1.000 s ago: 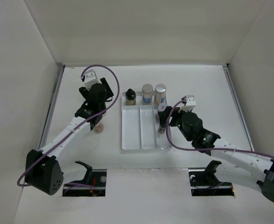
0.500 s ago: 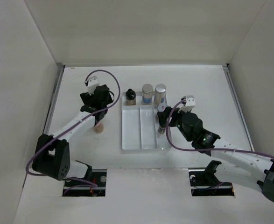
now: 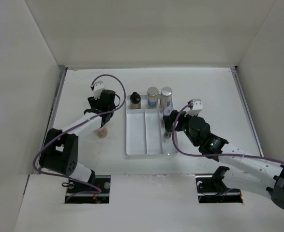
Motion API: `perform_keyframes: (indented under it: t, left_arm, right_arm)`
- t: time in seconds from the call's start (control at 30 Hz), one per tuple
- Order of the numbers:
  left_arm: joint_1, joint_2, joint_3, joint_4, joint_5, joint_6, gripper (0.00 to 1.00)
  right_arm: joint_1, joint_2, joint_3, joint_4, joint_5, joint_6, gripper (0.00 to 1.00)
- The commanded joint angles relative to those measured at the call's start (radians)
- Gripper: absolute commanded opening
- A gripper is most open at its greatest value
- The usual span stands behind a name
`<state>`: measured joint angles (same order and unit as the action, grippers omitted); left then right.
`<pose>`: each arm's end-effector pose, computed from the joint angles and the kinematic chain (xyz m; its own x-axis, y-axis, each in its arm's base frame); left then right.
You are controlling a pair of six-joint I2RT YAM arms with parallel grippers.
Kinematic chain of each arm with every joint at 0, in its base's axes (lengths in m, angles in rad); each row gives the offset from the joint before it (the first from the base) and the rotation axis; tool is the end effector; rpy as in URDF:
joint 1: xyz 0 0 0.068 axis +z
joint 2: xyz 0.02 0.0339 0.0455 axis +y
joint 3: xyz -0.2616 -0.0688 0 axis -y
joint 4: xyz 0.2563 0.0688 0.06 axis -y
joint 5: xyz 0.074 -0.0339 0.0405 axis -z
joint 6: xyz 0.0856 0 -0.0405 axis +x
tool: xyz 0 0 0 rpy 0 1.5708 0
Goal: Organize the condiment bottles
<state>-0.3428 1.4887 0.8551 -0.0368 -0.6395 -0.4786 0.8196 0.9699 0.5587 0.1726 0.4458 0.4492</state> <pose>0.3491 -0.0703 0.1822 -0.4408 -0.2351 -0.8663 -0.4210 0.9065 -0.0317 0.2167 0.1780 0.2461 -0.3075 0.2448 -0.9195 -0.2664 0.9056 0.3301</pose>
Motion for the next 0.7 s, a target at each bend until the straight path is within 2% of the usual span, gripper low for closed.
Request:
perform_keyframes:
  t: [0.0,0.1,0.3,0.67]
  left_arm:
    - [-0.006,-0.047,0.035,0.046,-0.003,-0.005,0.4]
    - [-0.02,-0.129,0.032,0.048,-0.026,0.0,0.36]
    - [-0.098,-0.243,0.064,0.026,-0.022,0.002,0.35]
    - [-0.357,-0.167,0.128,0.017,-0.014,-0.038,0.33]
  right_arm:
    - [0.006,-0.007,0.0,0.061,-0.007,0.011,1.0]
    - [0.006,-0.007,0.0,0.061,-0.004,0.013,1.0]
    - [0.006,-0.007,0.001,0.056,0.001,0.013,1.0]
    - [0.003,-0.048,-0.017,0.059,0.04,0.013,1.0]
